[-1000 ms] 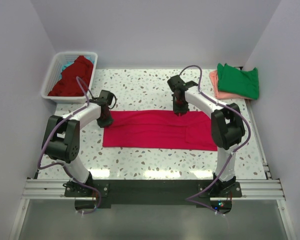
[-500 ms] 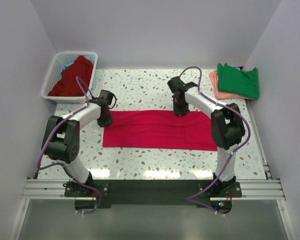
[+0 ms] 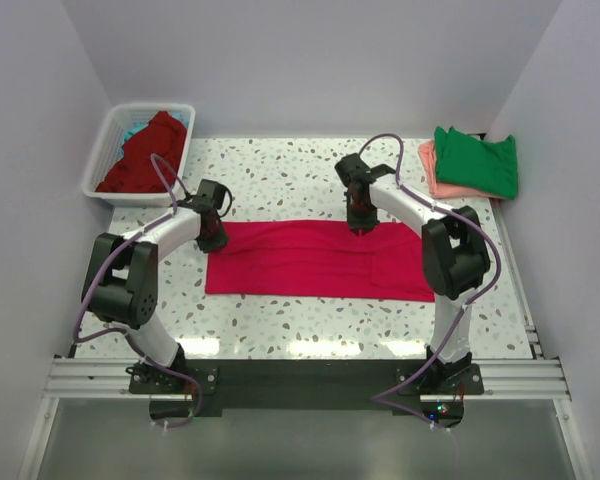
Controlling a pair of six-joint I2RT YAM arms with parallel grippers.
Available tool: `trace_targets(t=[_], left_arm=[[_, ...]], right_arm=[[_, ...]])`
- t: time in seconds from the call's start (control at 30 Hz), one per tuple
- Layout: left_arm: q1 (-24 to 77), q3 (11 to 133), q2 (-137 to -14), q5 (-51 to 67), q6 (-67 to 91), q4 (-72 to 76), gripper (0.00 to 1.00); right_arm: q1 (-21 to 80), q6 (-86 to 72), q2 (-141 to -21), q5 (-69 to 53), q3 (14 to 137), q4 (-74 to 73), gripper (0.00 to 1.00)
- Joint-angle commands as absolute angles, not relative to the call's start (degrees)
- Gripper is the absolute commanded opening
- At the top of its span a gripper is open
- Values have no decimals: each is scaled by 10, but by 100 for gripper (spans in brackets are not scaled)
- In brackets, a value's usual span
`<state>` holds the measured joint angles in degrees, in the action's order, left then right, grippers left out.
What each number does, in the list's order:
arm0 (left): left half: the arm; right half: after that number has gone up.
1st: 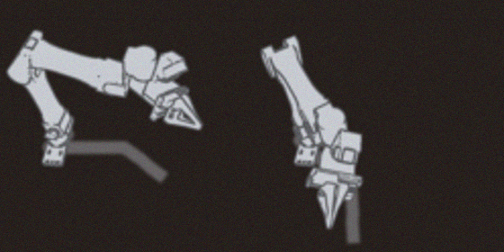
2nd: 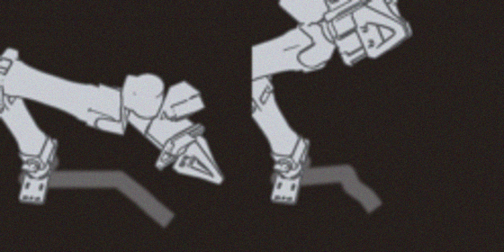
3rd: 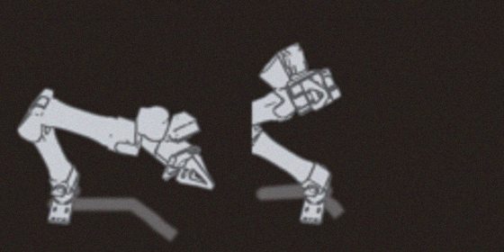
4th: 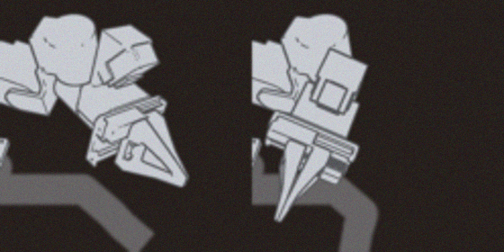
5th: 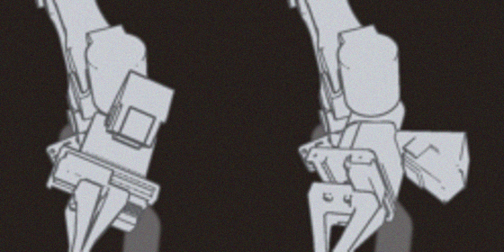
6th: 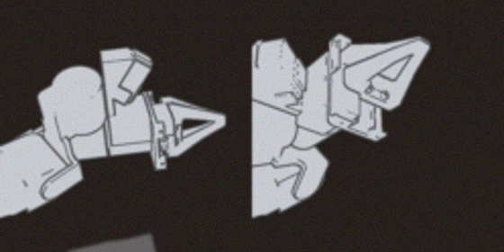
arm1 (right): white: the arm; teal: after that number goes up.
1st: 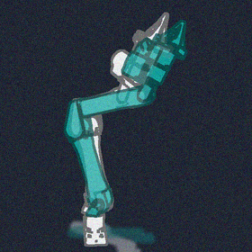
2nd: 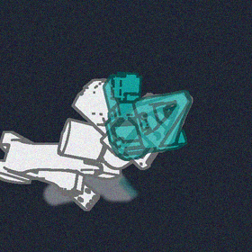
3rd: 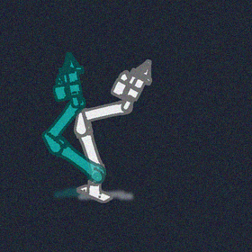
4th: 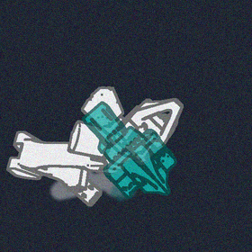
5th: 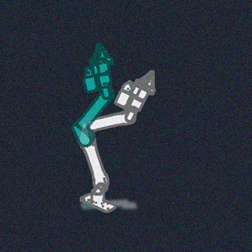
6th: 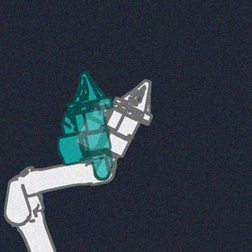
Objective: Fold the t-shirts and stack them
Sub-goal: Fold the tshirt
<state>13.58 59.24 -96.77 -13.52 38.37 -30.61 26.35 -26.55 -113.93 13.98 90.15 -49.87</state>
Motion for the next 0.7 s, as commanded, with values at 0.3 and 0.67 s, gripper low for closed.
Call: trace_targets(t=[0.3,0.67], left_arm=[[138,603,-965,-144,387,-299,0],[137,616,-896,-236,400,-358,0]], right_arm=[[267,-263,-1112,148,903,-503,17],[266,-265,-1114,140,905,-497,16]])
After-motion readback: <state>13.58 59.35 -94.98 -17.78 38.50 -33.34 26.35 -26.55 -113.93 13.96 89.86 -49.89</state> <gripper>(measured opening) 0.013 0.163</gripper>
